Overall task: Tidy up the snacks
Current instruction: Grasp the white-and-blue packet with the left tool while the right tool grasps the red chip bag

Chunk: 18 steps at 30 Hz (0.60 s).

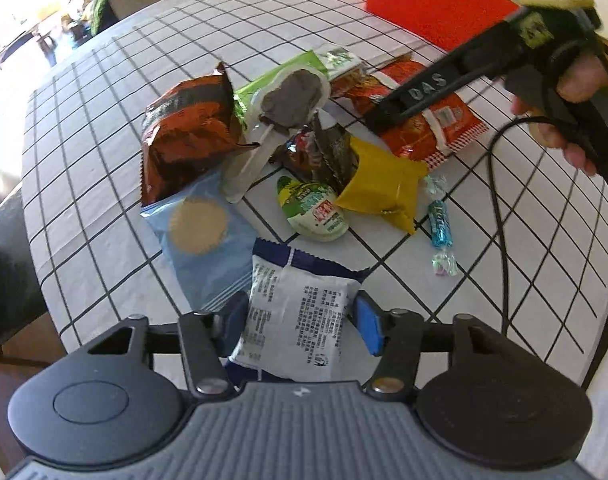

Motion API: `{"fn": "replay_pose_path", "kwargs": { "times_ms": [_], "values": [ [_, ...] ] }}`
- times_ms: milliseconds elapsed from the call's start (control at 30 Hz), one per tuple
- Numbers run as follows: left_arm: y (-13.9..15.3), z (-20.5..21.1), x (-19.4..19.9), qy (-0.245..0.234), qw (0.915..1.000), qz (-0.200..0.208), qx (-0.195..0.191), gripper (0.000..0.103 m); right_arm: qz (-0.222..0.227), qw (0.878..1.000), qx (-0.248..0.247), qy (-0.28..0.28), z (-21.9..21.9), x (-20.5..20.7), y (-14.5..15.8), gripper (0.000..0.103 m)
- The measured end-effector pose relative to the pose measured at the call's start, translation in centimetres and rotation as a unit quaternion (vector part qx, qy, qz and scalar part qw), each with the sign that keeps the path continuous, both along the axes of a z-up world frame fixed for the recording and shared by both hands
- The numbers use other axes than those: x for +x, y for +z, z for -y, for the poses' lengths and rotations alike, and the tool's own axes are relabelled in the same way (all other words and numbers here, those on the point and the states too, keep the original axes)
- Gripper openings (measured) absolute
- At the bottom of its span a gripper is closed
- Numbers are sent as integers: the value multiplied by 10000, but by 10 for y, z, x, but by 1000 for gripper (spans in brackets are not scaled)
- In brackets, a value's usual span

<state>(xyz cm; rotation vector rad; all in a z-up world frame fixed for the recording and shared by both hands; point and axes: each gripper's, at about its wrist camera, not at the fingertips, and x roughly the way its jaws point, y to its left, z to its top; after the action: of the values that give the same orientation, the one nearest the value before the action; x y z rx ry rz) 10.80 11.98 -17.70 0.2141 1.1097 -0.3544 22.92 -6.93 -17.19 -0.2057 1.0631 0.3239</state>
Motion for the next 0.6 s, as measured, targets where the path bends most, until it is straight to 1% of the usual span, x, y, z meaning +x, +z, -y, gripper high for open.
{"fn": "replay_pose_path", "kwargs": {
  "times_ms": [100,267,433,533,600],
  "values": [
    [1,0,0,193,9998,1,-1,52,4,10000,41,21,5,-3,1,70],
    [3,-4,1,688,9975,-45,-172,51,-32,9999,163,9,16,-8,5,69],
    [6,-8,0,1125,9931,-60,-324,50,-10,9994,338,17,32,-12,16,68],
    [5,-10,0,1390,9898,-82,-309,49,12,9989,472,12,42,-16,25,68],
    [6,-13,-1,1553,9870,-87,-397,49,48,9985,536,29,49,-19,31,68]
  ]
}}
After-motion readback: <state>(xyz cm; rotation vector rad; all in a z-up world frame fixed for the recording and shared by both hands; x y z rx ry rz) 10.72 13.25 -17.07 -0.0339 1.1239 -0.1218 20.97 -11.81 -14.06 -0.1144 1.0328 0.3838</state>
